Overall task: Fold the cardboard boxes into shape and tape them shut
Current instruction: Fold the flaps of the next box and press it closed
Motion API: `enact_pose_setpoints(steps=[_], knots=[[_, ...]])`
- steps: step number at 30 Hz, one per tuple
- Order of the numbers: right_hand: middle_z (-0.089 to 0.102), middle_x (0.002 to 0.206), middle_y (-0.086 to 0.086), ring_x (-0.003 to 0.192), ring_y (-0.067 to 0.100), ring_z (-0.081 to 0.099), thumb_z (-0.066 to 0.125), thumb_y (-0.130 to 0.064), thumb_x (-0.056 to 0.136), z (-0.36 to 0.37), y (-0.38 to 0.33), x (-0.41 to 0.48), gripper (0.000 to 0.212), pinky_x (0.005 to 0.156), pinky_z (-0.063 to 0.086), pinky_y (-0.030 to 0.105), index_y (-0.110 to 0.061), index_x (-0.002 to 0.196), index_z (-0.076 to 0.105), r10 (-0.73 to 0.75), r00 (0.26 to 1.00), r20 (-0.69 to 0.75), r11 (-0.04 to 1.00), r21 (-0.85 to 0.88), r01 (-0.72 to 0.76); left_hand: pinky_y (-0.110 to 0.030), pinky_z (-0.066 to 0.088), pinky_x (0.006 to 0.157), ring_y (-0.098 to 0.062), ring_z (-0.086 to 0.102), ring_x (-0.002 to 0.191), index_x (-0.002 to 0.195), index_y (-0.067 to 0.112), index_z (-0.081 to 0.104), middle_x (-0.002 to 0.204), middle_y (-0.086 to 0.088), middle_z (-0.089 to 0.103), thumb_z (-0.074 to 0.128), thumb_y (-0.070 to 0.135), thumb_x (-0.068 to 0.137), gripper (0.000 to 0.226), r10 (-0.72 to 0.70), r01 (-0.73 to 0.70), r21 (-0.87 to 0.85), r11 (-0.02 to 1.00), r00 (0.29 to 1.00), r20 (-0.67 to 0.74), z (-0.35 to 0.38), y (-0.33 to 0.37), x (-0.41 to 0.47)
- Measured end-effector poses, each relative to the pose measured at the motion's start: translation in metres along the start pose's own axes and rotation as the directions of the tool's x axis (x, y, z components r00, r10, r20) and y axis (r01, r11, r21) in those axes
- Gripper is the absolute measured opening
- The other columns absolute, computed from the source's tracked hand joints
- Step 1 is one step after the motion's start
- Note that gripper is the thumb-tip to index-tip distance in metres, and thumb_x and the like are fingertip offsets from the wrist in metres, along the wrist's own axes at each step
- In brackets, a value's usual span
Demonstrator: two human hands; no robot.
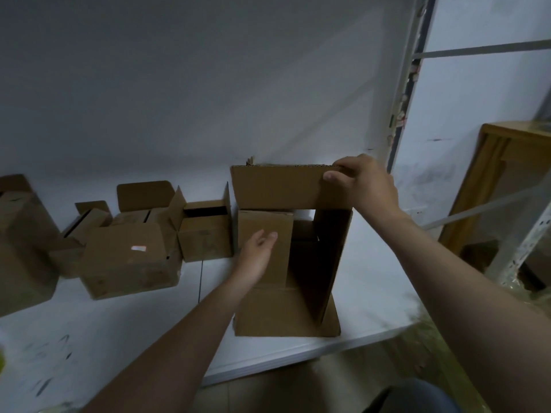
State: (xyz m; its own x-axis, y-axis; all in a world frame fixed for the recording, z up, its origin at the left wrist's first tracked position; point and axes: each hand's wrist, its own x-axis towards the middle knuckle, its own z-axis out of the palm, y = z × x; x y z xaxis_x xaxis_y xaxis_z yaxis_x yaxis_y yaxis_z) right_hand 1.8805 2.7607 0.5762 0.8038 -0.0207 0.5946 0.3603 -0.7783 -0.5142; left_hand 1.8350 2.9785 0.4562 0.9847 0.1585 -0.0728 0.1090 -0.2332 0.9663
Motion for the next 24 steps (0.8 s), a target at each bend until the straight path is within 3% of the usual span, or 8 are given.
enact_pose_setpoints(steps=[5,9,11,13,16,18,21,24], knots=[[0.062,0.105,-0.007,0.098,0.019,0.057,0.064,-0.058,0.090,0.014,-0.008,-0.005,0.030,0.081,0.052,0.043,-0.037,0.110,0.071,-0.012,1.000,-0.002,1.000,0.015,0.012,-0.057,0.018,0.119,-0.026,0.003,0.155,0.156,0.045,-0.009,0.169,0.006,-0.009,0.046,0.103,0.048,0.134,0.083,-0.105,0.127,0.986,0.983,0.166,0.030,-0.003,-0.022],[0.062,0.108,-0.007,0.098,0.019,0.057,0.064,-0.057,0.091,0.021,-0.016,-0.005,0.031,0.083,0.054,0.046,-0.036,0.112,0.070,-0.012,1.000,0.005,1.000,0.025,0.011,-0.068,-0.005,0.118,-0.026,-0.029,0.150,0.148,0.051,-0.025,0.164,0.007,-0.030,0.074,0.085,0.049,0.144,0.129,-0.183,0.390,0.902,0.978,0.161,0.056,-0.005,-0.023],[0.061,0.107,-0.007,0.098,0.019,0.057,0.064,-0.057,0.091,0.022,-0.017,-0.005,0.030,0.083,0.054,0.044,-0.036,0.112,0.070,-0.011,1.000,0.013,1.000,0.027,0.011,-0.066,-0.003,0.119,-0.029,-0.024,0.151,0.150,0.048,-0.019,0.166,0.005,-0.022,0.086,0.065,0.059,0.140,0.158,-0.163,0.412,0.897,0.986,0.047,0.064,-0.010,-0.022],[0.061,0.105,-0.007,0.099,0.021,0.058,0.064,-0.057,0.091,0.019,-0.016,-0.005,0.030,0.082,0.053,0.042,-0.035,0.111,0.071,-0.020,1.000,0.022,0.999,0.030,0.019,-0.061,0.017,0.120,-0.031,0.002,0.153,0.154,0.039,0.001,0.165,0.000,0.005,0.086,0.050,0.069,0.120,0.186,-0.136,0.279,0.951,0.969,-0.161,0.064,-0.015,-0.018],[0.065,0.102,-0.007,0.097,0.018,0.060,0.068,-0.053,0.090,0.010,-0.012,-0.008,0.029,0.081,0.053,0.040,-0.034,0.110,0.074,-0.059,0.998,0.014,0.997,0.053,0.058,-0.042,0.042,0.095,-0.031,0.034,0.133,0.133,0.029,0.035,0.141,-0.004,0.031,0.082,0.046,0.077,0.075,0.123,-0.071,0.153,0.986,0.924,-0.363,0.052,-0.021,-0.003],[0.068,0.097,-0.008,0.093,0.015,0.061,0.073,-0.049,0.088,0.006,-0.009,-0.015,0.026,0.081,0.053,0.039,-0.032,0.107,0.077,-0.091,0.995,0.029,0.992,0.096,0.087,-0.035,0.037,0.085,-0.029,0.037,0.127,0.115,0.029,0.042,0.128,0.001,0.031,0.080,0.046,0.080,0.055,0.076,-0.026,0.140,0.990,0.927,-0.368,0.042,-0.024,0.010],[0.071,0.092,-0.011,0.086,0.007,0.064,0.076,-0.043,0.085,0.007,-0.001,-0.043,0.021,0.076,0.054,0.030,-0.028,0.100,0.080,-0.155,0.988,0.020,0.972,0.184,0.148,-0.033,0.033,0.086,-0.030,0.035,0.128,0.107,0.029,0.047,0.121,0.004,0.029,0.081,0.052,0.076,0.052,0.060,-0.016,0.131,0.991,0.936,-0.347,0.033,-0.030,0.026],[0.074,0.101,-0.008,0.092,0.009,0.066,0.074,-0.040,0.085,0.018,0.014,-0.079,0.025,0.079,0.054,0.028,-0.025,0.104,0.080,-0.225,0.974,-0.026,0.956,0.186,0.225,-0.038,0.037,0.099,-0.033,0.029,0.140,0.128,0.024,0.051,0.133,-0.002,0.033,0.081,0.059,0.072,0.072,0.052,-0.003,0.161,0.987,0.950,-0.307,0.029,-0.042,0.032]])
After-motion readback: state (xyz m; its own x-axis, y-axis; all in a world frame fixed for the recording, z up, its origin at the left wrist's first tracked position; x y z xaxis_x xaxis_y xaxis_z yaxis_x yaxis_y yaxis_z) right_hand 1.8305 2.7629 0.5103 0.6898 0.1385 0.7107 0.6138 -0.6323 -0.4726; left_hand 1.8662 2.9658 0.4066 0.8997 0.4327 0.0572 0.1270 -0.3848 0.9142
